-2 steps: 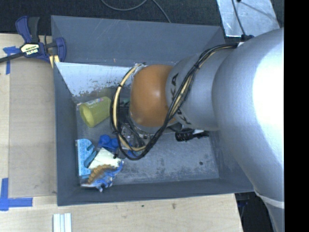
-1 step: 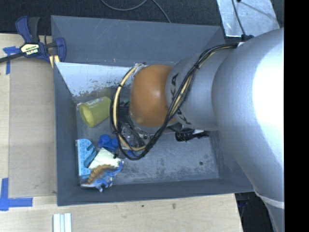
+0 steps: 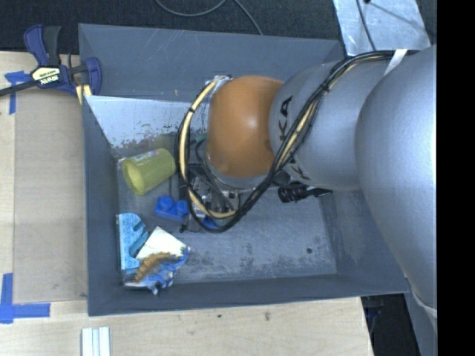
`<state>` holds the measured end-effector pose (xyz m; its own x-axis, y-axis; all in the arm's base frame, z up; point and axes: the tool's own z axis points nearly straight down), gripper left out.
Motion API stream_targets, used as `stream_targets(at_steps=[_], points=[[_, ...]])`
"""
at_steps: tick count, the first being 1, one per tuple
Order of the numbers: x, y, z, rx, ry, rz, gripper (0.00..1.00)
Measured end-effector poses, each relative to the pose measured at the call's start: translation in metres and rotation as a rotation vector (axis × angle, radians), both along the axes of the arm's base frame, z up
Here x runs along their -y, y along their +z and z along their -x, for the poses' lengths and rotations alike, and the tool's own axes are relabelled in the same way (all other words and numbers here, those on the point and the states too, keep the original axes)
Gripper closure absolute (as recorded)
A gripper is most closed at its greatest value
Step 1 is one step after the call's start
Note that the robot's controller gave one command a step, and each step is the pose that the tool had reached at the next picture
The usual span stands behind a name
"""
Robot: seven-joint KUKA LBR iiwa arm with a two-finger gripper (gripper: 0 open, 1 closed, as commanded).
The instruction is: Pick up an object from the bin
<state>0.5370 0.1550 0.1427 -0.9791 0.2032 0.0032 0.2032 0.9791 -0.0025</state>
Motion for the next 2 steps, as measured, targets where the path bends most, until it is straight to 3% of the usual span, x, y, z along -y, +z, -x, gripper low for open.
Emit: stream_targets(at_steps=[1,2], points=[[-0.0047,0.0317,-0.0078,0.014,-0.002,-0.004,1.00],[-0.0028,0.0268,-0.0094,0.007,0.003,-0.002,1.00]])
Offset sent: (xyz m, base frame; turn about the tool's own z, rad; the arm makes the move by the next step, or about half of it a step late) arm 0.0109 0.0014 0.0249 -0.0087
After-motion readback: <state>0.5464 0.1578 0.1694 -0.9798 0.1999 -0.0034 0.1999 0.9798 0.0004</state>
